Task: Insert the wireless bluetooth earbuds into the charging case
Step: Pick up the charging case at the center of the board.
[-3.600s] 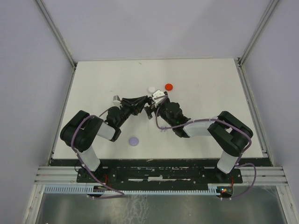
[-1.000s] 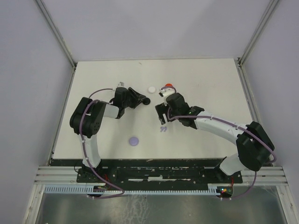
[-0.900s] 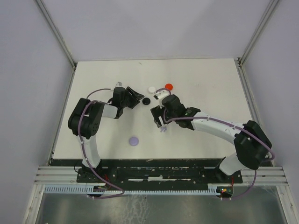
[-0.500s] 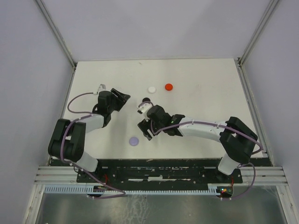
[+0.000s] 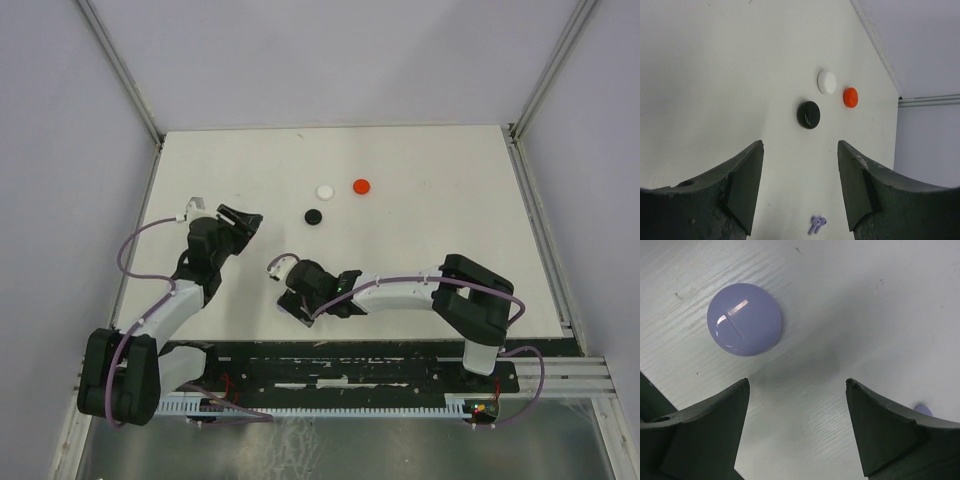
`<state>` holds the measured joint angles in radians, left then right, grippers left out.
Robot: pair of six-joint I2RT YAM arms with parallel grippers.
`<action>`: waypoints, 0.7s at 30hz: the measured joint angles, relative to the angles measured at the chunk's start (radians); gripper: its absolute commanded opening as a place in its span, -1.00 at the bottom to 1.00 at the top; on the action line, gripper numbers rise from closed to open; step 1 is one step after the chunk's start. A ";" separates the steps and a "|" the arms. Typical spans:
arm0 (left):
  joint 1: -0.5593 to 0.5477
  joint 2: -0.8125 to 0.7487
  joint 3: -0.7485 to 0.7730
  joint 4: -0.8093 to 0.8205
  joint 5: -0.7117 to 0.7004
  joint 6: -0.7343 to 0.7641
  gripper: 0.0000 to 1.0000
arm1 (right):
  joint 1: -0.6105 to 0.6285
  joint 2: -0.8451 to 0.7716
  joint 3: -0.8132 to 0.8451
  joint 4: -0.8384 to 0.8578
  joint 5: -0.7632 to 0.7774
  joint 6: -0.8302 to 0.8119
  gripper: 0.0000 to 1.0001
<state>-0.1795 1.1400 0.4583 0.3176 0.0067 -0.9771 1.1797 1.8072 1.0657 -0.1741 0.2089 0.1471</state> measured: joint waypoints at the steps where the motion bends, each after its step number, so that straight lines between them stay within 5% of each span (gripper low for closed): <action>1: 0.006 -0.017 -0.008 -0.010 0.000 0.000 0.35 | 0.006 0.010 0.008 0.002 0.012 -0.004 0.72; 21: 0.100 -0.212 -0.107 -0.117 0.056 0.010 0.42 | 0.041 0.215 0.244 0.033 0.096 -0.020 0.72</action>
<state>-0.0799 0.9276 0.3515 0.2008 0.0631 -0.9672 1.2205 2.0224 1.3098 -0.1413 0.3046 0.1272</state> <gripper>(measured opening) 0.709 0.859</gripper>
